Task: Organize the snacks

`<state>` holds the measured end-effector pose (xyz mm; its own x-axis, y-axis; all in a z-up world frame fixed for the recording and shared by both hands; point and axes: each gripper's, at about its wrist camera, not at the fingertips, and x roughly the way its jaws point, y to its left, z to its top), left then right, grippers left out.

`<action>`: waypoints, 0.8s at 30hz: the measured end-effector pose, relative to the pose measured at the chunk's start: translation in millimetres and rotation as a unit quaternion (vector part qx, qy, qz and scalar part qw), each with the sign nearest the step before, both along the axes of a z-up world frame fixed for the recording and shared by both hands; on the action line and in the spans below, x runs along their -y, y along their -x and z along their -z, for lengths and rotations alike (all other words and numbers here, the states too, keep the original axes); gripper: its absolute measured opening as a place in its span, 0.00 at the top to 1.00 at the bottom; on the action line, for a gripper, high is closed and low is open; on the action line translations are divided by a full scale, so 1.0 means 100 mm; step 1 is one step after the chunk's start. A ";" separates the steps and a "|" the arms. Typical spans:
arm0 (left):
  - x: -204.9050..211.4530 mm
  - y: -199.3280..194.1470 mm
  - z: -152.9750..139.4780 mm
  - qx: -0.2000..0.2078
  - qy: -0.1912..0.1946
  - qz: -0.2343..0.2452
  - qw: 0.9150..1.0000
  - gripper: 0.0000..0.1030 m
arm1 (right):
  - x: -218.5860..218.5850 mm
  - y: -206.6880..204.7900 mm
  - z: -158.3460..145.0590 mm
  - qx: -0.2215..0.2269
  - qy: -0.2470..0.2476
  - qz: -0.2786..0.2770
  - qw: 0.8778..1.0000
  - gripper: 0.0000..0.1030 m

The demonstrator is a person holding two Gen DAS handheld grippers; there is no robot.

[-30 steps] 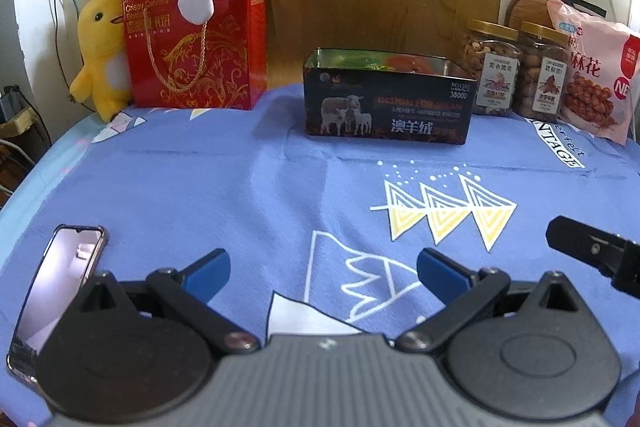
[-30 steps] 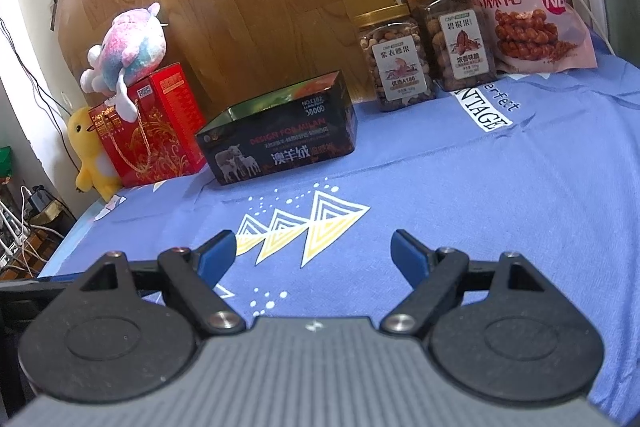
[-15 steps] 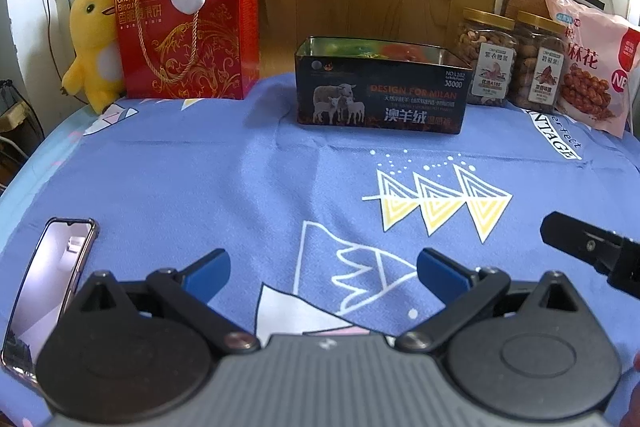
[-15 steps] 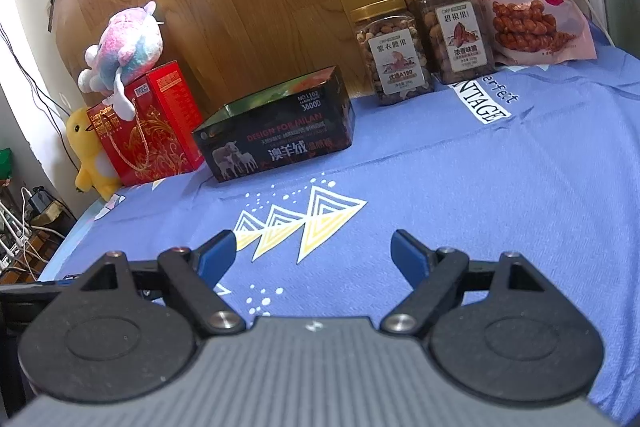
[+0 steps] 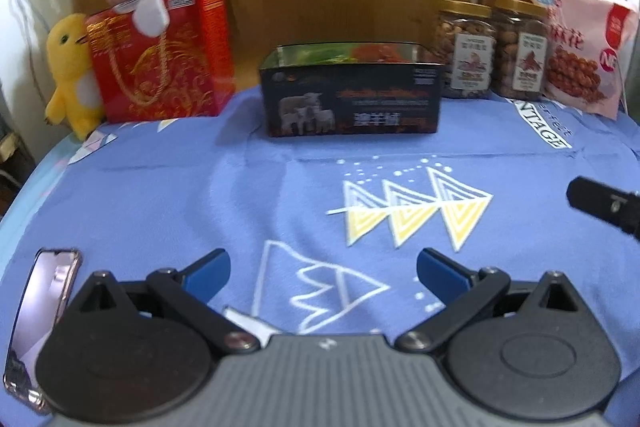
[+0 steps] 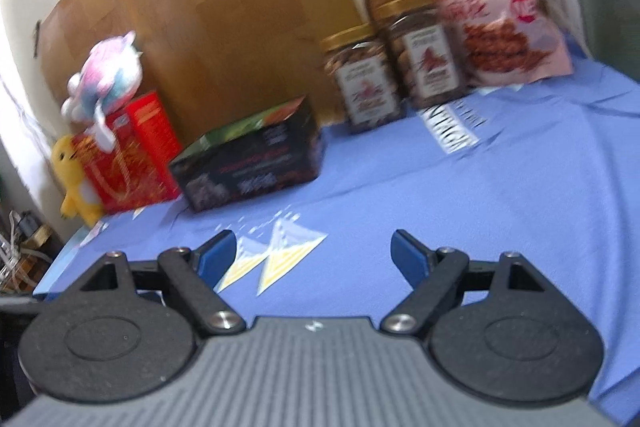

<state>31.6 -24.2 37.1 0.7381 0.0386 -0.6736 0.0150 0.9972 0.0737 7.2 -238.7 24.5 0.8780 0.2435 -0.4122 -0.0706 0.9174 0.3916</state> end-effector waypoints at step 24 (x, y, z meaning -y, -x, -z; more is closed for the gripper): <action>0.72 -0.44 -0.17 -0.014 -0.097 -0.019 0.995 0.00 | 0.50 -0.41 -0.08 -0.021 -0.044 -0.090 0.995 0.16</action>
<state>75.9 -96.4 54.2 0.7142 0.1977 -0.6714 -0.0172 0.9639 0.2656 47.9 -288.3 32.3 0.7989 0.4324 -0.4181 -0.2123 0.8531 0.4767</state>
